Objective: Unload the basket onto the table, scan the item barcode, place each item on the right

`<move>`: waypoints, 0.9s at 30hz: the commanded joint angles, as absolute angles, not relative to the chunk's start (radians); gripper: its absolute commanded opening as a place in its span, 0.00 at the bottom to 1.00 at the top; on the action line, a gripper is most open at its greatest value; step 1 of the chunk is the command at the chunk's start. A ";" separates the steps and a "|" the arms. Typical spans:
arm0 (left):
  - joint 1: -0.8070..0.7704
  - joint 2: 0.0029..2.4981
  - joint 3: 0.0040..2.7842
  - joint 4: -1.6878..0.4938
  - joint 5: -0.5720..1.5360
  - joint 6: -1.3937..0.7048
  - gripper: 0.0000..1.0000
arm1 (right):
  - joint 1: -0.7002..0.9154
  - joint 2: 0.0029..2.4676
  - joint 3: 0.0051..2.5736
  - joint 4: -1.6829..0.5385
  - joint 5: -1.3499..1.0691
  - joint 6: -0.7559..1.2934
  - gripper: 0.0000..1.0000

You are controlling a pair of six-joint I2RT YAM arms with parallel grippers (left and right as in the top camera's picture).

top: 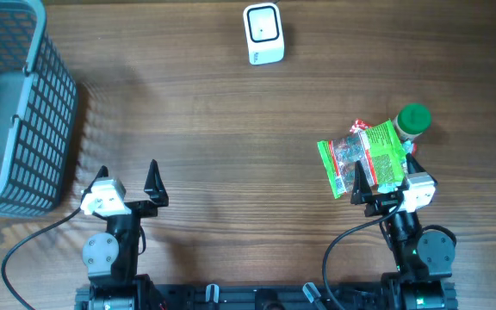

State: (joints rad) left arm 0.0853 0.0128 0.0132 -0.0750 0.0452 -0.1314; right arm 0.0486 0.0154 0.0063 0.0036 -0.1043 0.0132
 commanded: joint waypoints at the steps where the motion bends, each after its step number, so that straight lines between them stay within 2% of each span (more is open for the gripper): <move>1: 0.080 0.005 0.006 -0.076 0.028 -0.109 1.00 | 0.042 0.007 0.005 0.007 -0.113 0.010 0.99; 27: 0.080 0.005 0.006 -0.076 0.028 -0.109 1.00 | 0.042 0.021 0.005 0.007 -0.113 0.010 1.00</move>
